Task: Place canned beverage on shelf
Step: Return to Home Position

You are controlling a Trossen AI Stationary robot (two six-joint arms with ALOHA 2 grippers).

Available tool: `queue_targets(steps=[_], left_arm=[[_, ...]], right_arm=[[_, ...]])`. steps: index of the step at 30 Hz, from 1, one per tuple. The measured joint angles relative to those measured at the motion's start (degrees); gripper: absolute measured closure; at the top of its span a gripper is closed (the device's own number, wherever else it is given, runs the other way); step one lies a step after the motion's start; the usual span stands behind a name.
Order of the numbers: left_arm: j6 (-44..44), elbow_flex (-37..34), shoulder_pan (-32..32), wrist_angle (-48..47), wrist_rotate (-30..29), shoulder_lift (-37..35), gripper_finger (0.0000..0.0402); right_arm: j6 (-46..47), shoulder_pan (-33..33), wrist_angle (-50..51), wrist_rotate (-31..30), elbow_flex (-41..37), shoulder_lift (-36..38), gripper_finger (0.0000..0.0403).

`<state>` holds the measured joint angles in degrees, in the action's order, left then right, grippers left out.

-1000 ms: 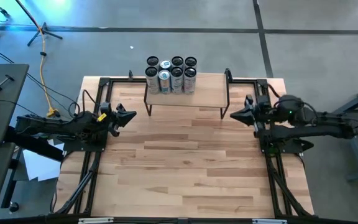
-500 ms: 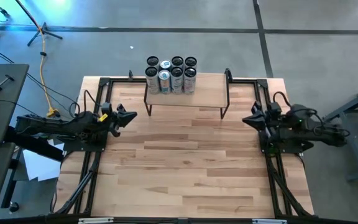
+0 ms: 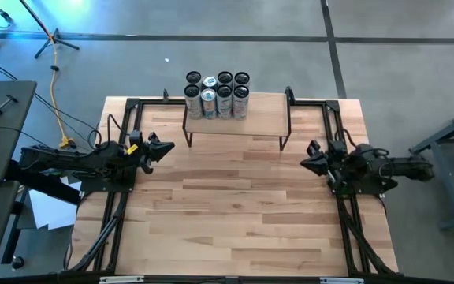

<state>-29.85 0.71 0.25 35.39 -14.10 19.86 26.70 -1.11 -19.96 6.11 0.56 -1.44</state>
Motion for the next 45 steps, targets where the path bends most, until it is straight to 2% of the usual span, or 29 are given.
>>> queue_targets(steps=[6,12,14,19,23,45], left_arm=[[0.0,0.0,0.0,-0.1,0.0,0.0,0.0401],[0.0,0.0,0.0,-0.1,0.0,0.0,0.0401],[0.0,0.0,0.0,-0.1,0.0,0.0,0.0401],[0.0,0.0,0.0,-0.1,0.0,0.0,0.0401],[0.0,0.0,0.0,-0.1,0.0,0.0,0.0401],[0.0,0.0,0.0,-0.1,0.0,0.0,0.0401]], right_arm=[[-6.6,-5.4,0.9,-6.0,0.0,0.0,0.0403],[-14.3,-7.2,14.4,-13.1,0.0,-0.1,0.0403],[-16.4,-7.2,18.3,-12.8,0.0,-0.1,0.0403],[-19.8,-7.2,19.1,-7.1,0.0,0.0,0.0403],[-17.3,-7.2,19.1,-7.0,0.0,0.0,0.0403],[-17.1,-7.2,19.3,-6.9,0.1,-0.1,0.0403]])
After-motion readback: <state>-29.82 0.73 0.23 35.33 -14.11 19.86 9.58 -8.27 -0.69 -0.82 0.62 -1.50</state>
